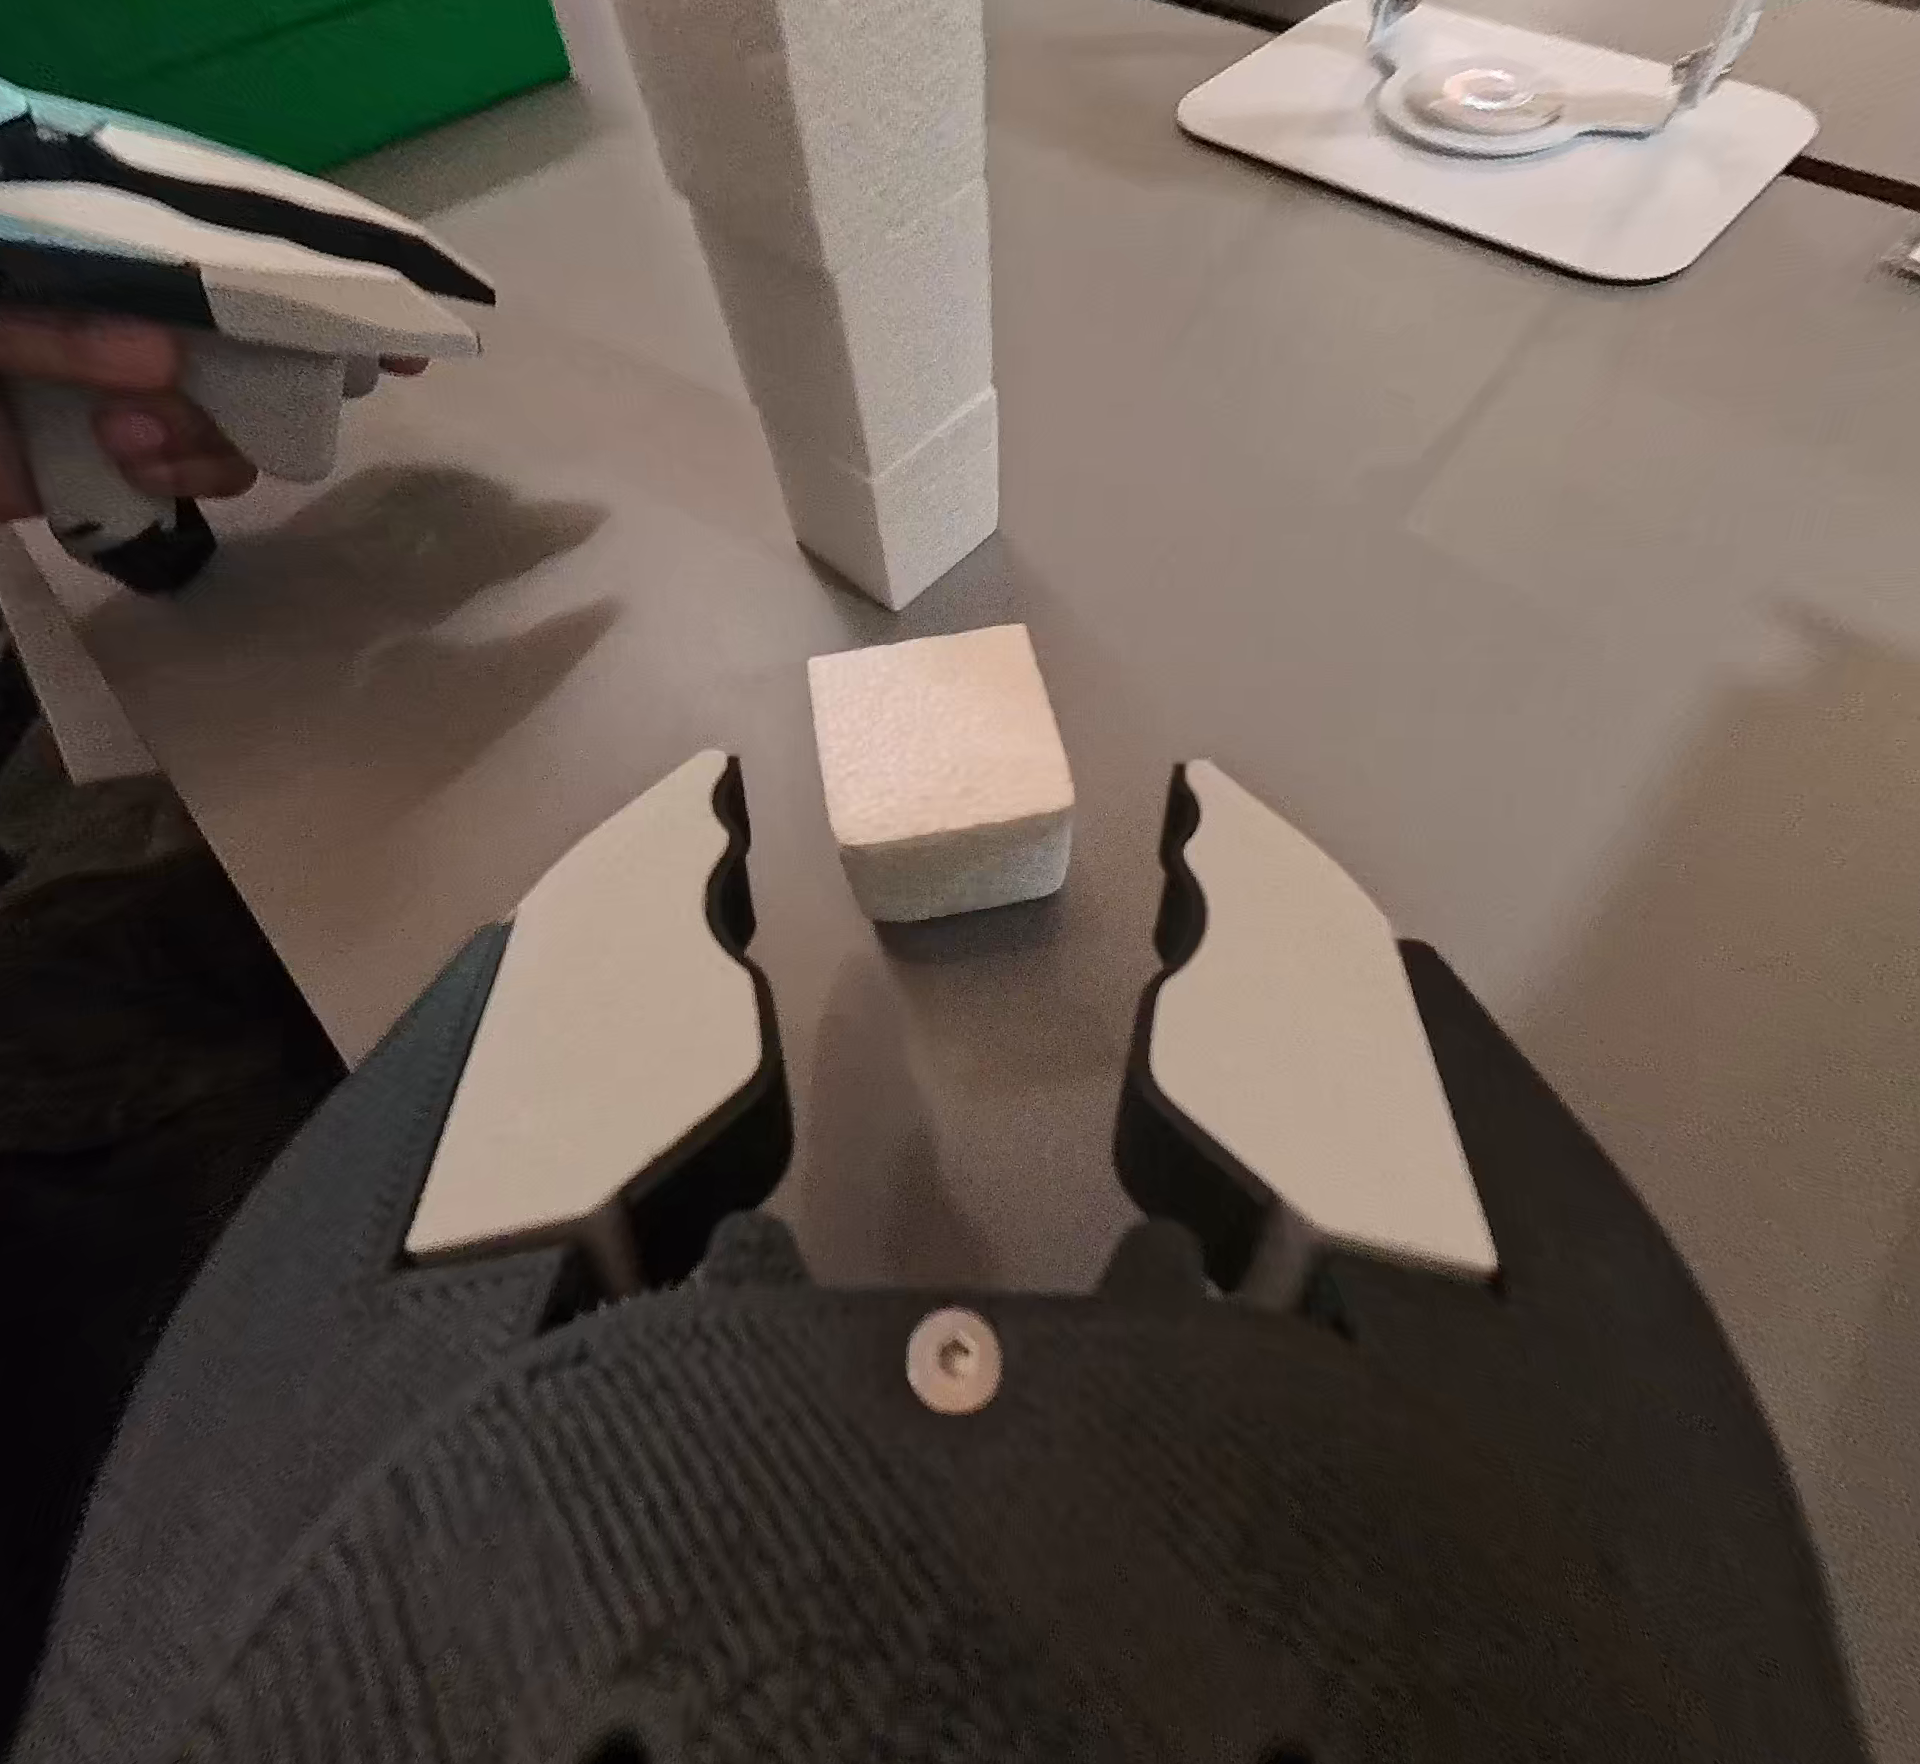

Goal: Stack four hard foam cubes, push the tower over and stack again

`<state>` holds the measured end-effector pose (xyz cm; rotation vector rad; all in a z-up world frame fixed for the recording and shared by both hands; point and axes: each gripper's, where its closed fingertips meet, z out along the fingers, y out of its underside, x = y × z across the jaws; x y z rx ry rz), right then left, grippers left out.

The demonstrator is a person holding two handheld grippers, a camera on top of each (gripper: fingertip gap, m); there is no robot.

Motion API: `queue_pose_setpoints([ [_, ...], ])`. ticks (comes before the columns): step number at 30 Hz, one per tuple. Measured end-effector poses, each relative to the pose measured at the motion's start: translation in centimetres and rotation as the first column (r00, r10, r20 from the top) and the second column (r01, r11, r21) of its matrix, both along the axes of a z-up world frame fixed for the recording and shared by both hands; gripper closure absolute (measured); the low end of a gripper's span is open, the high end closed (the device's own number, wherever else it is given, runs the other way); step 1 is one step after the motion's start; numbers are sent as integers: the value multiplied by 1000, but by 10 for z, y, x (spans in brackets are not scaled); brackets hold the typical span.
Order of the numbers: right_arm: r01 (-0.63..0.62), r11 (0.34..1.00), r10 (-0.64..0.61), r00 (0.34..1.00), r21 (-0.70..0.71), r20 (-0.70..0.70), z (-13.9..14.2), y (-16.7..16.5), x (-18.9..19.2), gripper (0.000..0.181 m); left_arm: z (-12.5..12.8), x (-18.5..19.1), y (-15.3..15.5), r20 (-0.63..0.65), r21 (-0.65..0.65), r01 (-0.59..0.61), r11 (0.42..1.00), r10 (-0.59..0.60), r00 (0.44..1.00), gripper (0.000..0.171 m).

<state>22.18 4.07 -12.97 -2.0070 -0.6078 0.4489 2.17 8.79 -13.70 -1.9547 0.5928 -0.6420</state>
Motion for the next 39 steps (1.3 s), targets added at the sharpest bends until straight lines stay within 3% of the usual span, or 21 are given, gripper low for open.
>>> queue_pose_setpoints([
  [11, 9, 996, -7, 1000, -89, 26, -25, 1, -3, 105, -1, 4, 5, 42, -36, 5, 999, -3, 999, 136],
  [16, 13, 996, -6, 996, -84, 85, -30, 7, -1, 129, -2, 4, 5, 45, -43, 5, 999, -3, 999, 136],
  [20, -4, 999, 3, 999, 40, 34, 1, 11, 4, 129, -2, 2, 4, 49, -46, -3, 999, 5, 999, 136],
  [24, 0, 964, 9, 999, 266, -31, 64, 32, 19, 129, -1, -1, 3, 20, -17, -7, 1000, 8, 1000, 137],
  [28, -243, 909, 268, 963, 337, -29, 129, 44, -12, 130, 1, -1, 1, -15, 23, -8, 1000, 9, 1000, 137],
  [31, -432, 822, 467, 884, 372, -6, 164, 49, -45, 130, 2, -5, -1, -50, 59, -14, 998, 17, 999, 137],
  [35, -627, 733, 622, 775, 265, 113, 160, 57, -73, 130, 3, -14, -3, -39, 60, -40, 997, 43, 998, 137],
  [39, -693, 703, 676, 721, 160, 152, 140, 65, -73, 130, 4, -36, -14, -14, 46, -90, 995, 91, 996, 136],
])
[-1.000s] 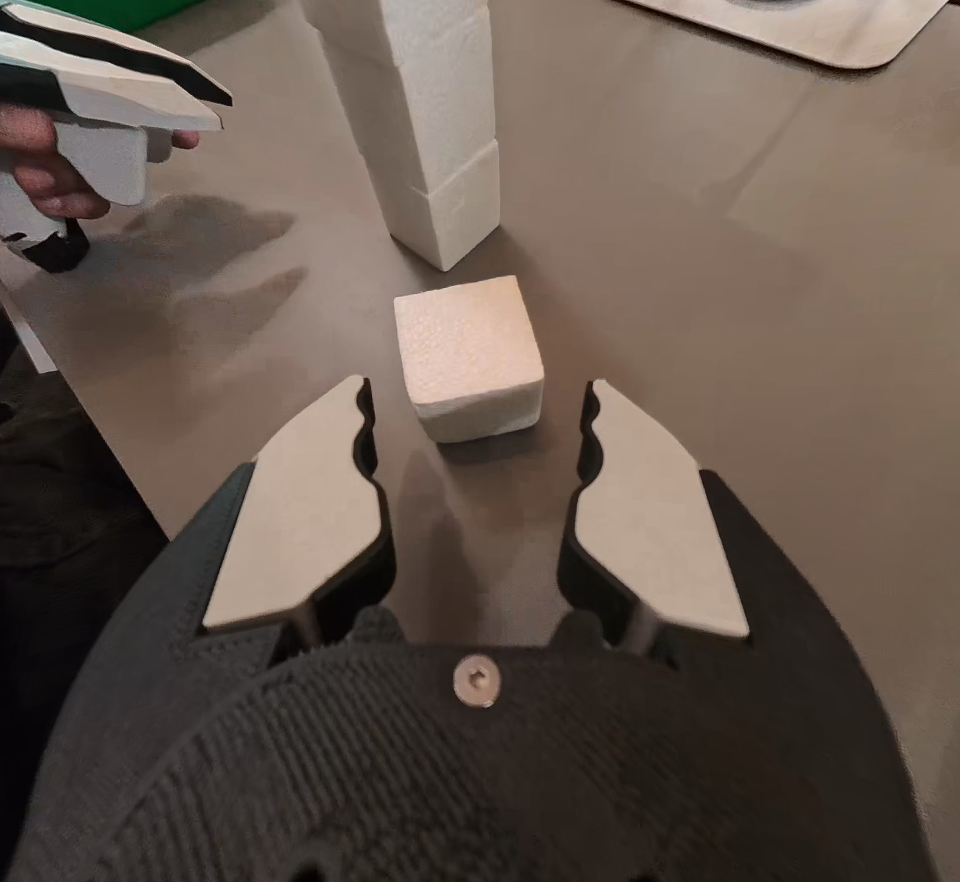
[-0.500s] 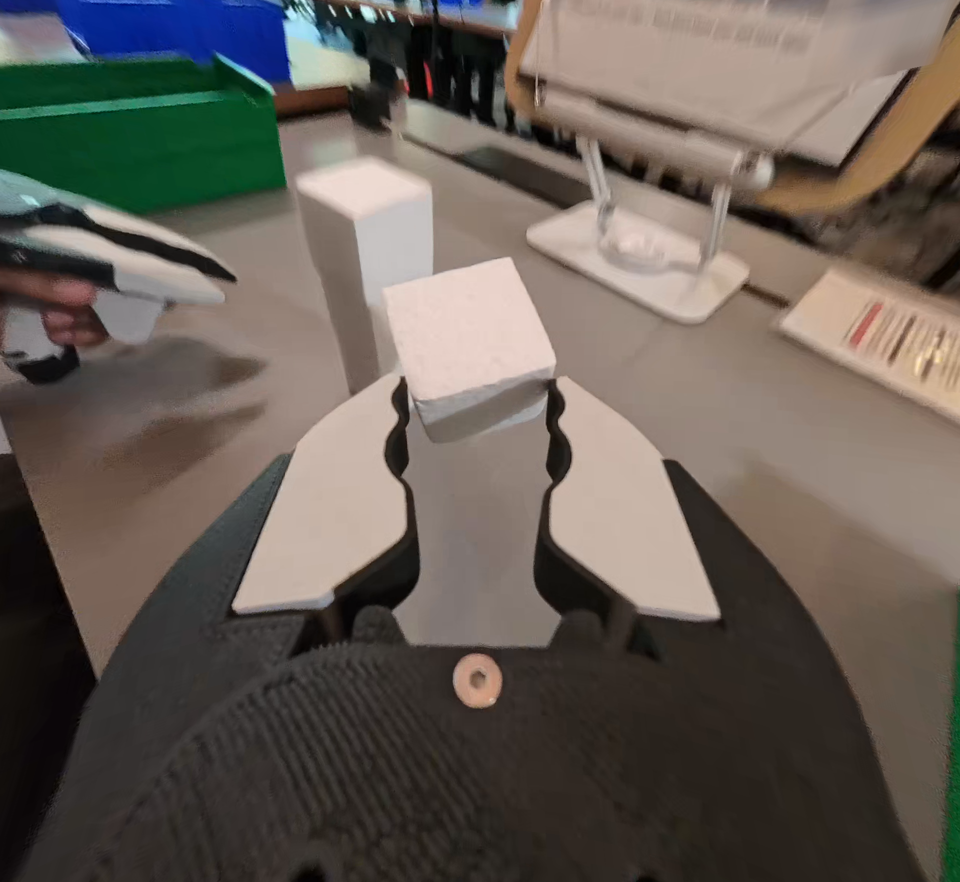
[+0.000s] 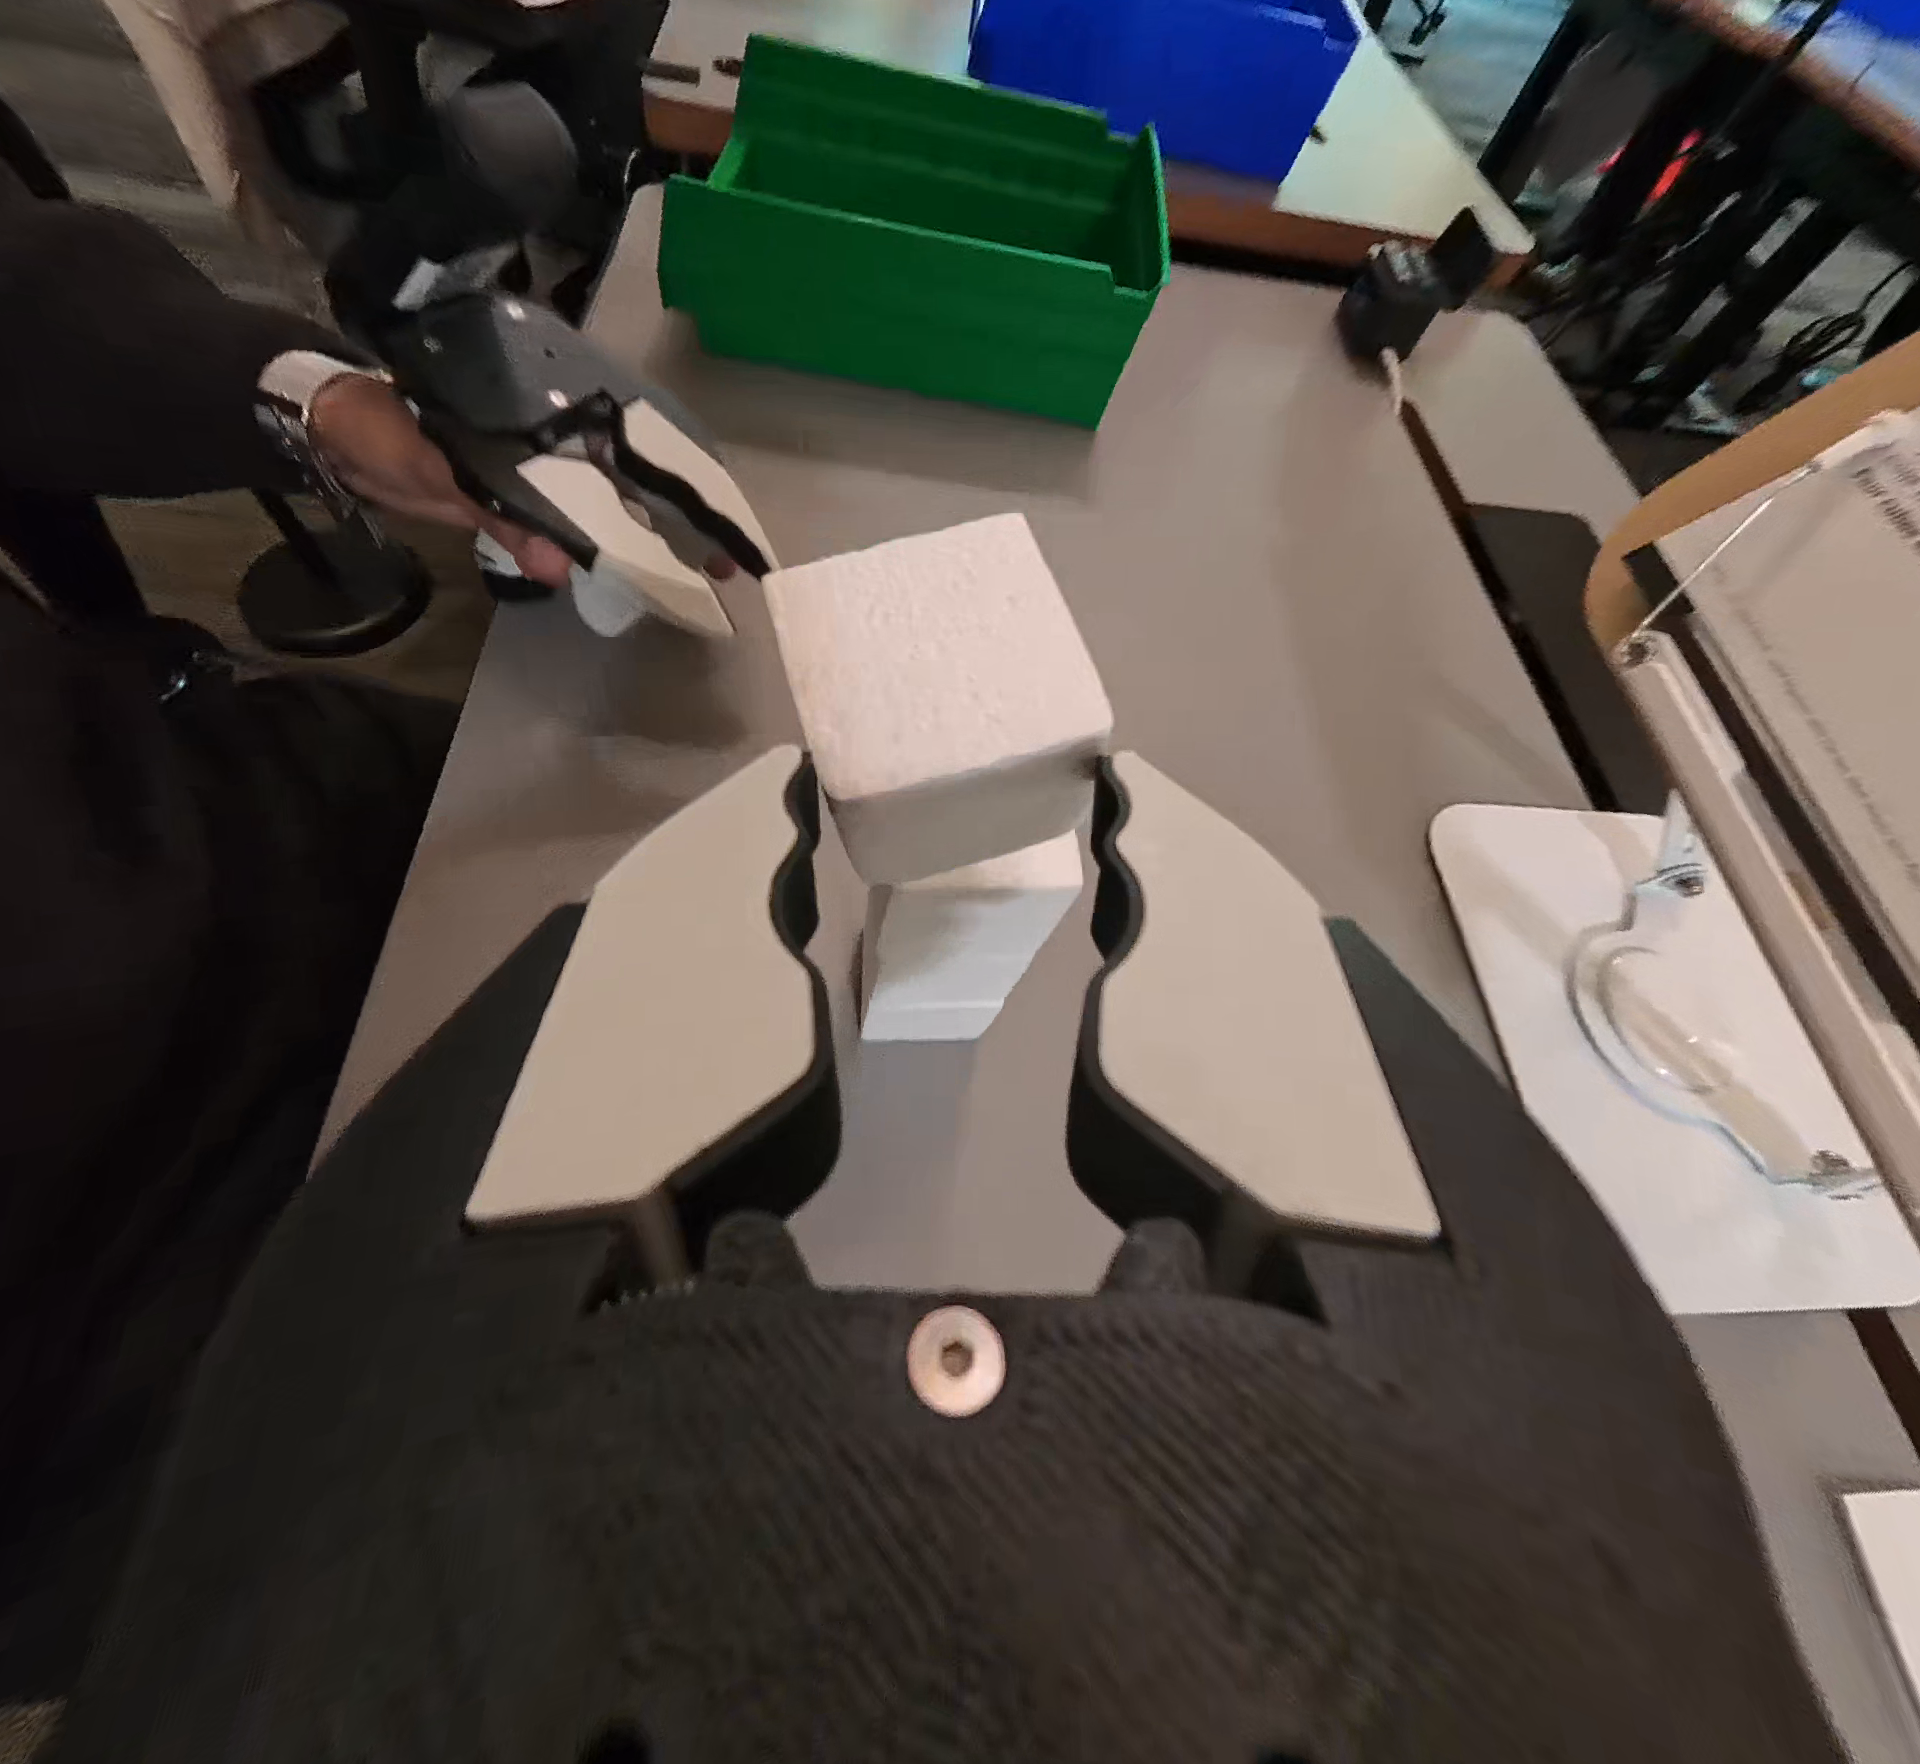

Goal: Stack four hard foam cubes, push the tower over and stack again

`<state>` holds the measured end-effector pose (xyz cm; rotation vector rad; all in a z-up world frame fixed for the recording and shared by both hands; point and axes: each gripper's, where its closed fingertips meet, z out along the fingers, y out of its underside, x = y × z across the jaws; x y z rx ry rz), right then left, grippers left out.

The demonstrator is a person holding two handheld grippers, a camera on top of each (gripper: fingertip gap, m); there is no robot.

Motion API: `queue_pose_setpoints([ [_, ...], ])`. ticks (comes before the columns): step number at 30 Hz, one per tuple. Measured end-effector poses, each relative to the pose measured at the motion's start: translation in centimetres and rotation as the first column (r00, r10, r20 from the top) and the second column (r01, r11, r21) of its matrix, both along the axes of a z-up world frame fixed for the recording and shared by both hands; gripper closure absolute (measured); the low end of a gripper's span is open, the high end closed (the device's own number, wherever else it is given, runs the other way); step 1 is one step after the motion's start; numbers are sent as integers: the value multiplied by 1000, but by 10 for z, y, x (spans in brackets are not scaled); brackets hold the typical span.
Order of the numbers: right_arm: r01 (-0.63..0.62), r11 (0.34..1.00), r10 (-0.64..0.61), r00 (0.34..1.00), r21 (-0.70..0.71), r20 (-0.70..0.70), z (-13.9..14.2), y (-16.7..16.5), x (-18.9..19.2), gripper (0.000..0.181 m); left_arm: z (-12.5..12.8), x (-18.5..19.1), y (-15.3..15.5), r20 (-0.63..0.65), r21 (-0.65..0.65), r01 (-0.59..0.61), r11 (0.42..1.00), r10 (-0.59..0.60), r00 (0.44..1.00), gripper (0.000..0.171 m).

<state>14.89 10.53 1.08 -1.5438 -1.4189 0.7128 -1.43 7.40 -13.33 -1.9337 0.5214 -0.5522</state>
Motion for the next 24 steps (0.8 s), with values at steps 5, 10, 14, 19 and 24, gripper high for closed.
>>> queue_pose_setpoints([
  [5, 47, 996, -50, 998, -72, -34, 2, 22, 3, 130, 0, -42, -14, -57, 42, -103, 994, 105, 993, 137],
  [10, 90, 991, -92, 996, -100, -19, -4, 18, -3, 130, 9, -64, -20, -18, 75, -177, 981, 179, 984, 140],
  [14, 108, 989, -110, 994, -96, -13, -11, 8, 1, 130, 12, -64, -20, 23, 59, -183, 981, 182, 983, 140],
  [19, 121, 986, -130, 989, -113, -75, 2, 9, 6, 130, 10, -50, -16, 18, 59, -143, 988, 142, 990, 140],
  [24, 166, 977, -172, 984, -137, -37, -11, 14, 8, 130, 6, -38, -11, -5, 54, -103, 993, 103, 995, 140],
])
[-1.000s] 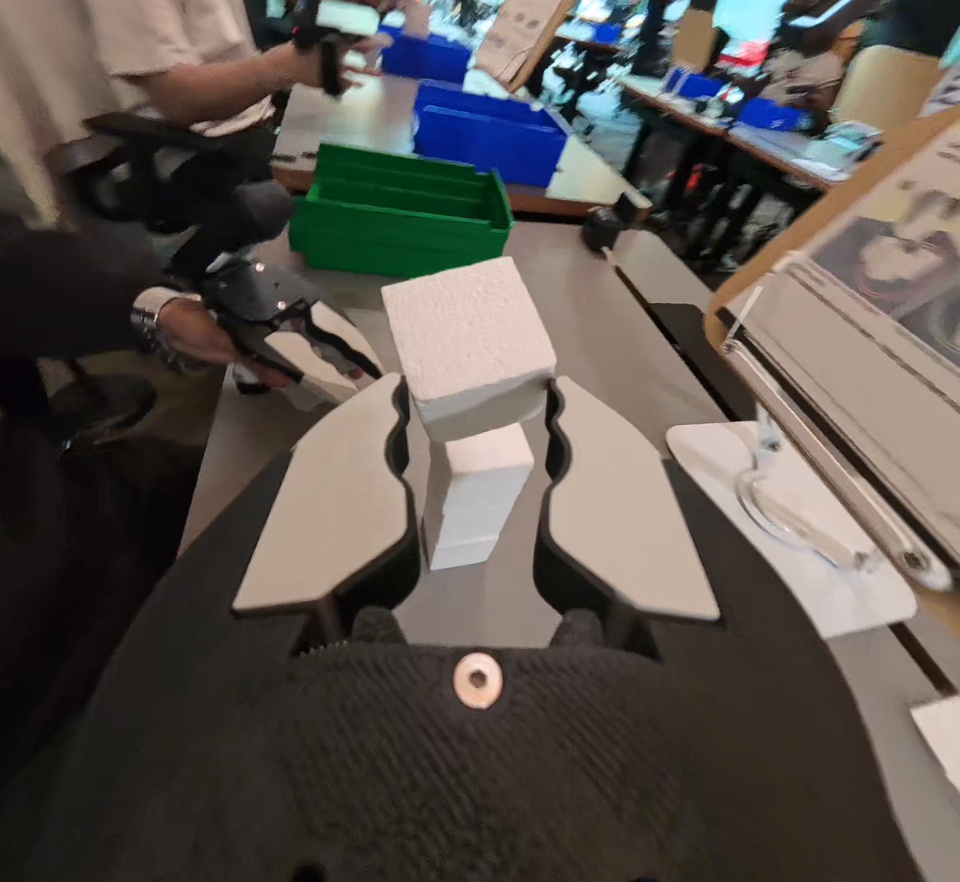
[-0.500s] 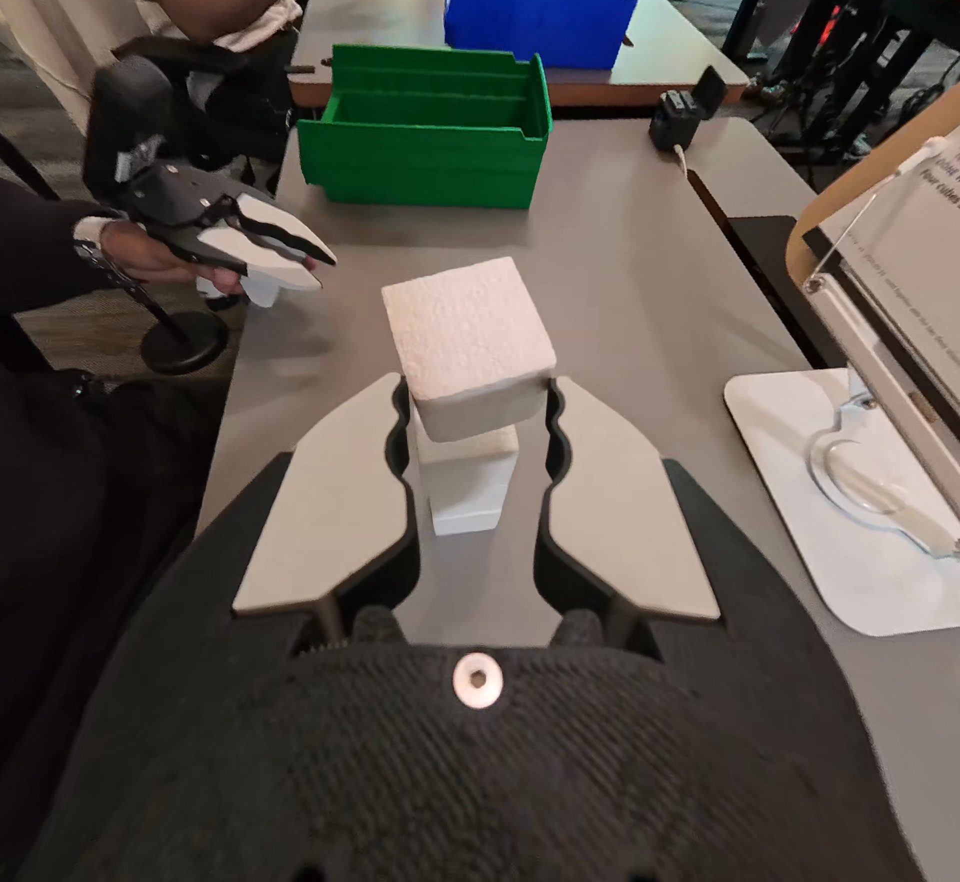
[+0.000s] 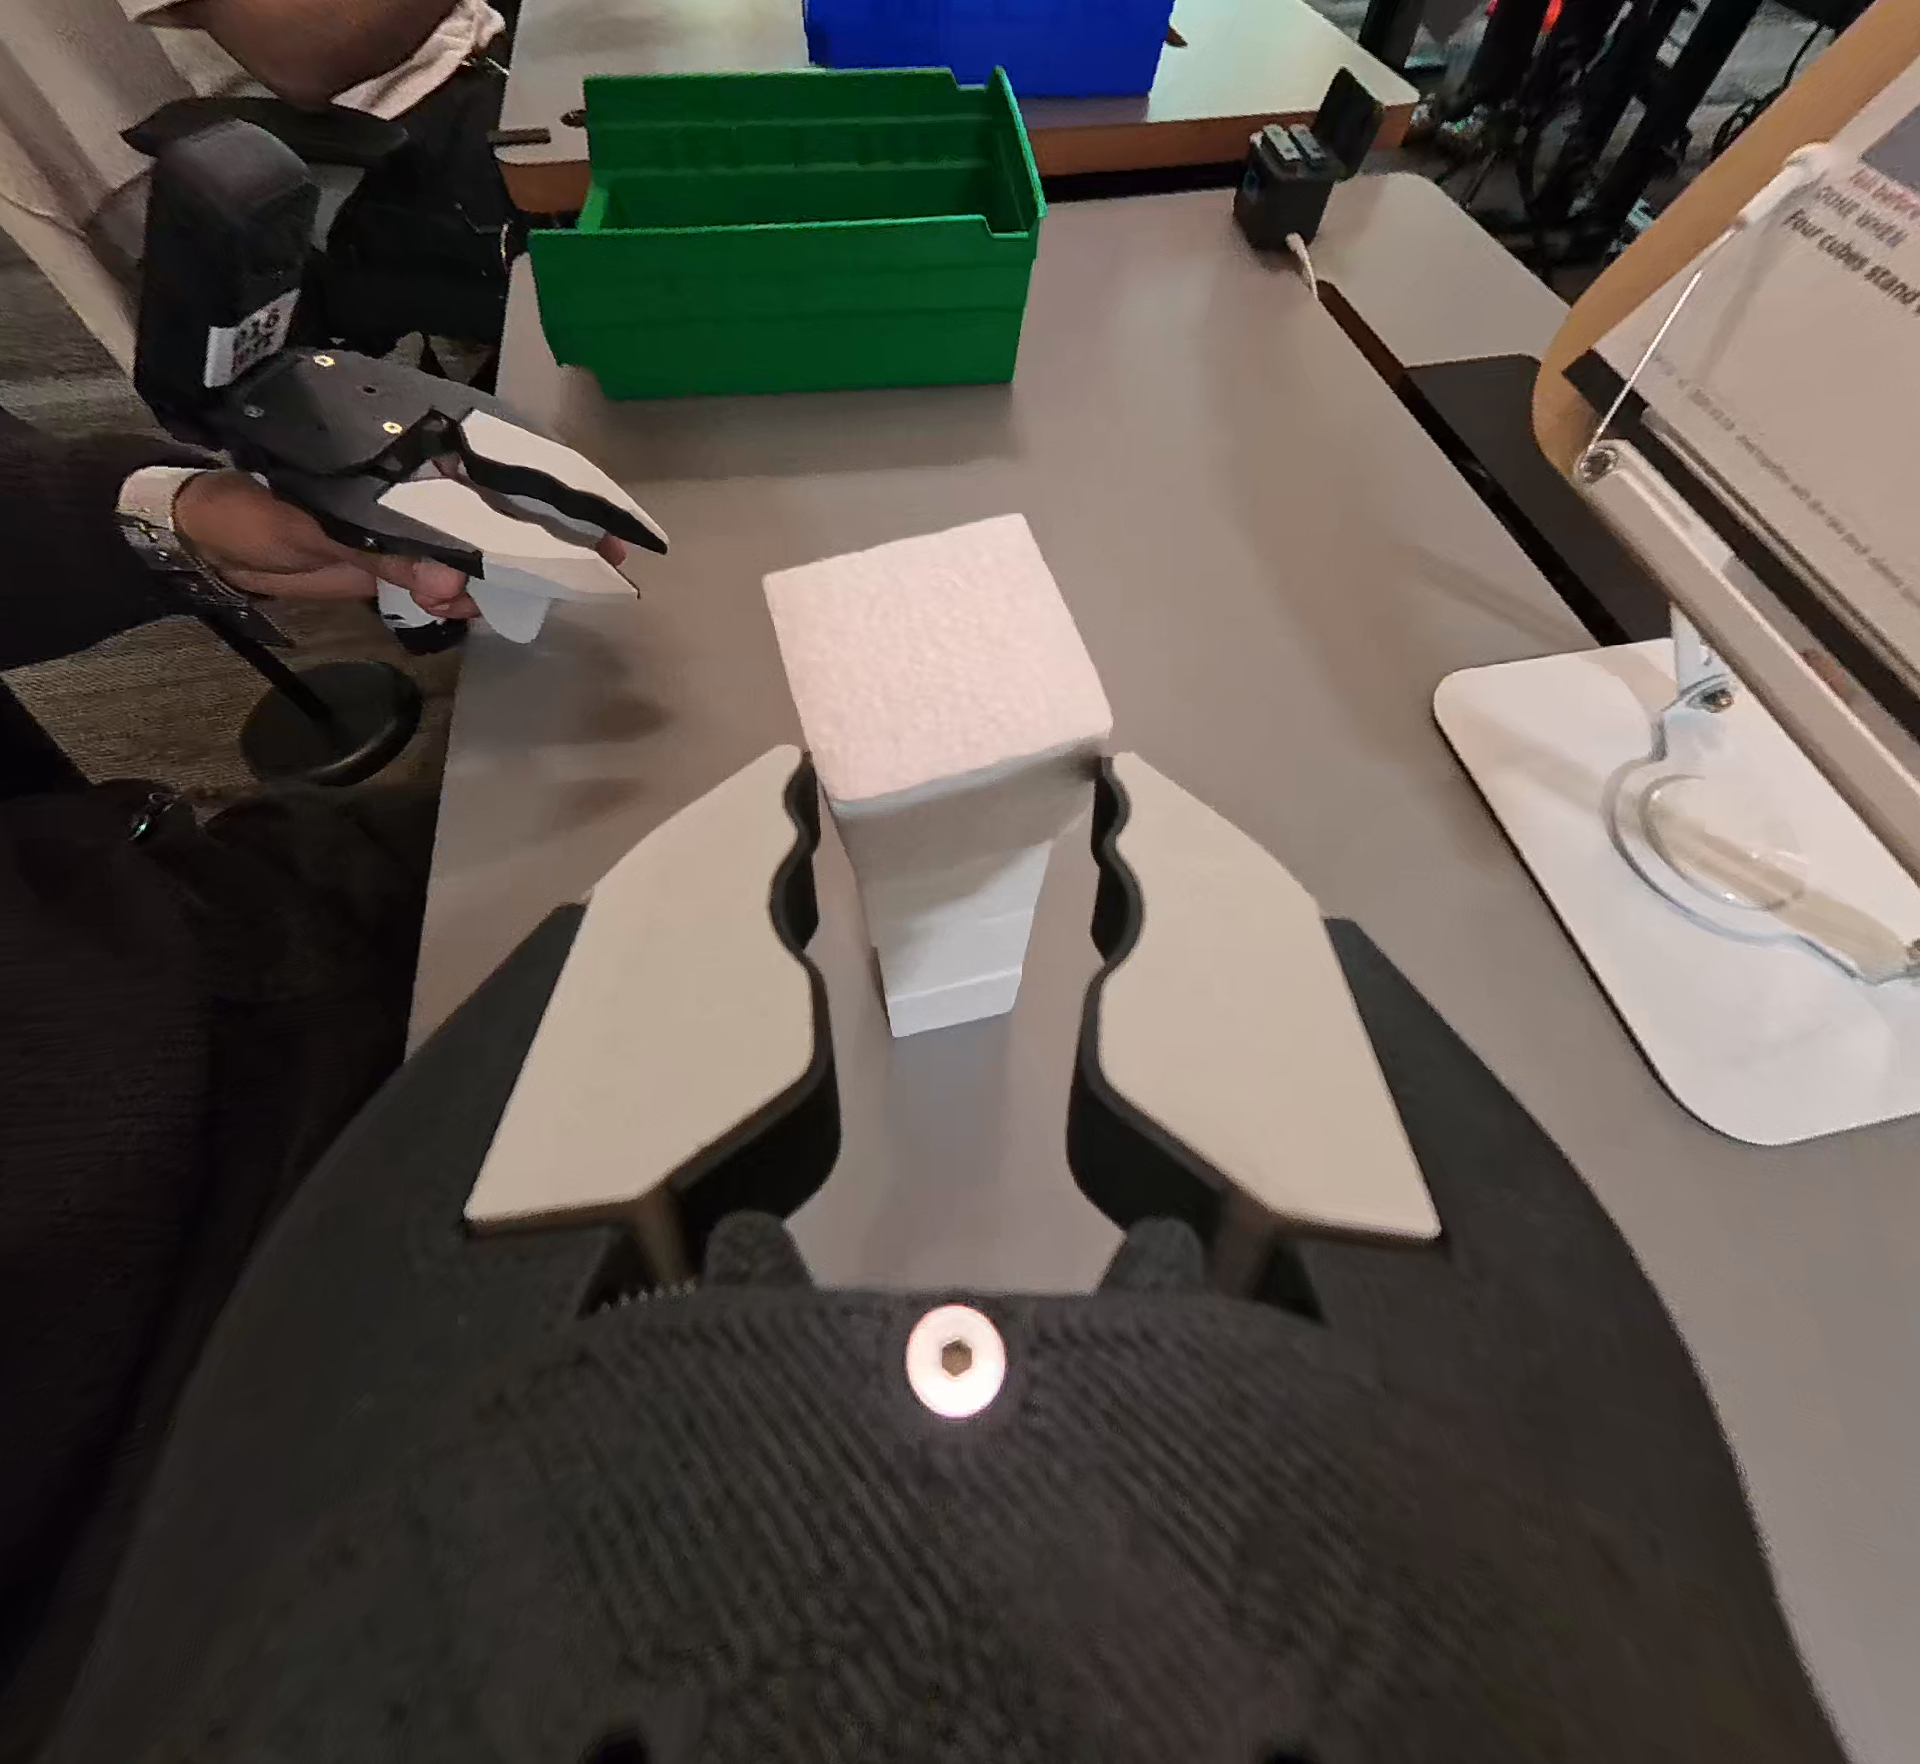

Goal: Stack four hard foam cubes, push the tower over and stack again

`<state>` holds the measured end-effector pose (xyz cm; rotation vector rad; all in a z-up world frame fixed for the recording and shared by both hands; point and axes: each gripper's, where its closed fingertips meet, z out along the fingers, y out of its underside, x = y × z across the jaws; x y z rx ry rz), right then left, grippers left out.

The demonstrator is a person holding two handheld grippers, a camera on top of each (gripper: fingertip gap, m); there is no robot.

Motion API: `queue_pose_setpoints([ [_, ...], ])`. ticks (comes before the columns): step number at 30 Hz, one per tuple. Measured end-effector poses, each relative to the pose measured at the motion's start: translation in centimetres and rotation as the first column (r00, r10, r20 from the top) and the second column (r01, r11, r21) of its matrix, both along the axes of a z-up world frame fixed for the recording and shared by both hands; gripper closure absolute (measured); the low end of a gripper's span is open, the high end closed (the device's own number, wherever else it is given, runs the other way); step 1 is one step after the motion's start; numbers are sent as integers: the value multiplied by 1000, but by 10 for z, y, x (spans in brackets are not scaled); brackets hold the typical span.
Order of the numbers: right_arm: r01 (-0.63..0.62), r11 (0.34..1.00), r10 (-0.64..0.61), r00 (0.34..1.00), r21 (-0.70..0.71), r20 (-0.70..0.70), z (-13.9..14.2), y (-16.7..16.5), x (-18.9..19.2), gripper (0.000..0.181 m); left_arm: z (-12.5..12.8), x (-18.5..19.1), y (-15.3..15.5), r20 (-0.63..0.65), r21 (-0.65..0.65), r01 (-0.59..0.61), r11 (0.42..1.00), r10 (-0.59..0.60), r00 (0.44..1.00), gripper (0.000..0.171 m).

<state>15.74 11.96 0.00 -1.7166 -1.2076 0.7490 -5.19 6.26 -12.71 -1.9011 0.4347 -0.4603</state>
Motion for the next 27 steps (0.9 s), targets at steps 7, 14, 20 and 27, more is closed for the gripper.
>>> queue_pose_setpoints([
  [7, 1, 1000, -2, 999, 14, 49, -5, 0, -12, 130, -3, 1, 2, -7, -16, 7, 1000, -7, 1000, 140],
  [14, 1, 1000, -1, 998, 7, 61, -11, 1, -12, 130, -3, -2, 1, 58, -53, -1, 999, 4, 998, 140],
  [20, 0, 1000, -1, 999, 12, 32, -5, 1, -12, 130, -5, -1, 1, 49, -56, 3, 998, -1, 999, 140],
  [27, 6, 1000, -7, 998, 19, 61, -9, 3, -14, 130, -5, -1, 0, 46, -57, 5, 998, -2, 999, 140],
])
